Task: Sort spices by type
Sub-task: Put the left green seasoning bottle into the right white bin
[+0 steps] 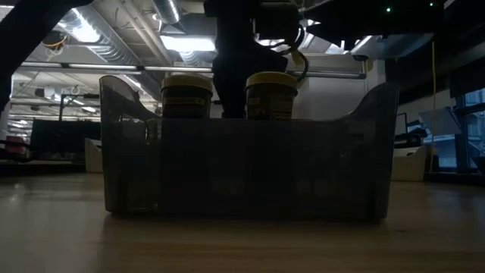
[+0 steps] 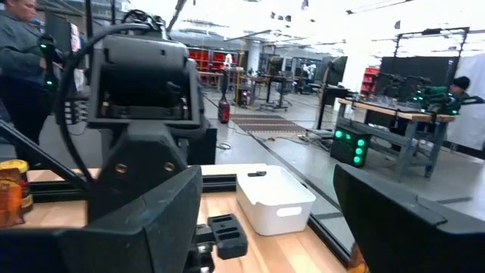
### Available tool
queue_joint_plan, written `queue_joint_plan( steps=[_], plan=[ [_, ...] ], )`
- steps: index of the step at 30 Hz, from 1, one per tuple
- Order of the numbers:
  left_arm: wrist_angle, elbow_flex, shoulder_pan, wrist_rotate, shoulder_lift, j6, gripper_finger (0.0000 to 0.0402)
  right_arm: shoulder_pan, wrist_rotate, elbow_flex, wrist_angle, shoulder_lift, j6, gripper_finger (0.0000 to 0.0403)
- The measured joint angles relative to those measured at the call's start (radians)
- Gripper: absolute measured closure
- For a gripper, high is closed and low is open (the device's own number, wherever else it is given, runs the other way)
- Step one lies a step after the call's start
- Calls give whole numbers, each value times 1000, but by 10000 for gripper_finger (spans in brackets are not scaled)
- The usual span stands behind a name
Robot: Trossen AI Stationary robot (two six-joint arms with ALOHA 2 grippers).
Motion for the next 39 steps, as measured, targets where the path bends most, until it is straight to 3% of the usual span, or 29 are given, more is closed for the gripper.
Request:
queue_joint_plan(
  steps=[20,32,39],
  plan=[
    [110,-54,0,-1,-1,41,192,0,4,0,-1,0,0,104],
    [159,-56,-22,-7,-4,37,113,0,4,0,-1,0,0,104],
    [150,-55,-38,-71,-89,53,108,0,4,0,-1,0,0,104]
  ],
)
